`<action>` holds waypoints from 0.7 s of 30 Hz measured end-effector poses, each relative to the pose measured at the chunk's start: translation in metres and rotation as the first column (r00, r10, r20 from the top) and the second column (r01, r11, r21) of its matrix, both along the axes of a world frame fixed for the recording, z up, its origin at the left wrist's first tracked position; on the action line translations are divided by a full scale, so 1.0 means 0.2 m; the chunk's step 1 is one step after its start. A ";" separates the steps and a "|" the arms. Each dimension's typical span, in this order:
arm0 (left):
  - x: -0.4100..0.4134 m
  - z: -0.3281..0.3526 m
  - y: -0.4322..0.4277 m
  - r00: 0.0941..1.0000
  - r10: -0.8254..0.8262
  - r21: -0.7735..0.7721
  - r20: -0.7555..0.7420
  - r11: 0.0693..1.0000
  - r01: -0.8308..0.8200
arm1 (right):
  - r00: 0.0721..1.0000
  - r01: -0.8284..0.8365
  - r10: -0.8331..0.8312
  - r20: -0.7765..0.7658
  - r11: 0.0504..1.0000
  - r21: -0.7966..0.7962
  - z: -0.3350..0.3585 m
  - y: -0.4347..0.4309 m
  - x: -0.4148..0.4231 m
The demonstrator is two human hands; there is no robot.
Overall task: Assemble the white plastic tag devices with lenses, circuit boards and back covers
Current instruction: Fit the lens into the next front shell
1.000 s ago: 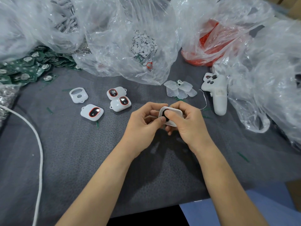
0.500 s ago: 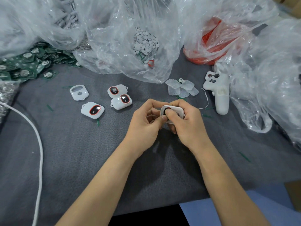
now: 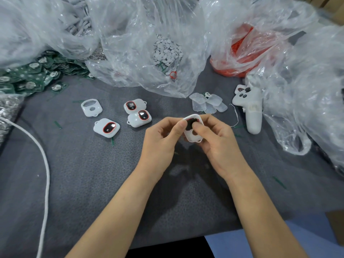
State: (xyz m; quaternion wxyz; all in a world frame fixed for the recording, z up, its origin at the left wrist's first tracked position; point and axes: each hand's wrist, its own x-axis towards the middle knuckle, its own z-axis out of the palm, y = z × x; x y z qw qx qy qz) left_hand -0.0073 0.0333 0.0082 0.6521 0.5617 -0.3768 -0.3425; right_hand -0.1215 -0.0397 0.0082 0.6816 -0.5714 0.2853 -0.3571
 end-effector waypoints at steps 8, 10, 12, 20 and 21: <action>0.01 -0.02 -0.01 0.976 -0.090 -0.004 -0.200 0.996 0.092 | 0.998 0.026 -0.025 -0.060 0.999 0.022 0.01 0.01 0.00; 0.01 -0.02 -0.01 0.976 -0.104 0.003 -0.194 0.994 0.106 | 0.997 0.048 -0.046 -0.068 0.998 0.038 0.01 0.01 0.00; 0.01 -0.02 -0.01 0.975 -0.108 0.004 -0.194 0.994 0.110 | 0.996 0.057 -0.053 -0.074 0.997 0.047 0.01 0.01 0.00; 0.00 -0.02 -0.01 0.974 -0.096 0.021 -0.206 0.995 0.102 | 0.990 0.096 -0.087 -0.113 0.992 0.079 0.01 0.00 0.01; 0.00 -0.02 -0.01 0.973 -0.097 0.026 -0.207 0.994 0.105 | 0.989 0.099 -0.090 -0.119 0.992 0.078 0.01 0.00 0.01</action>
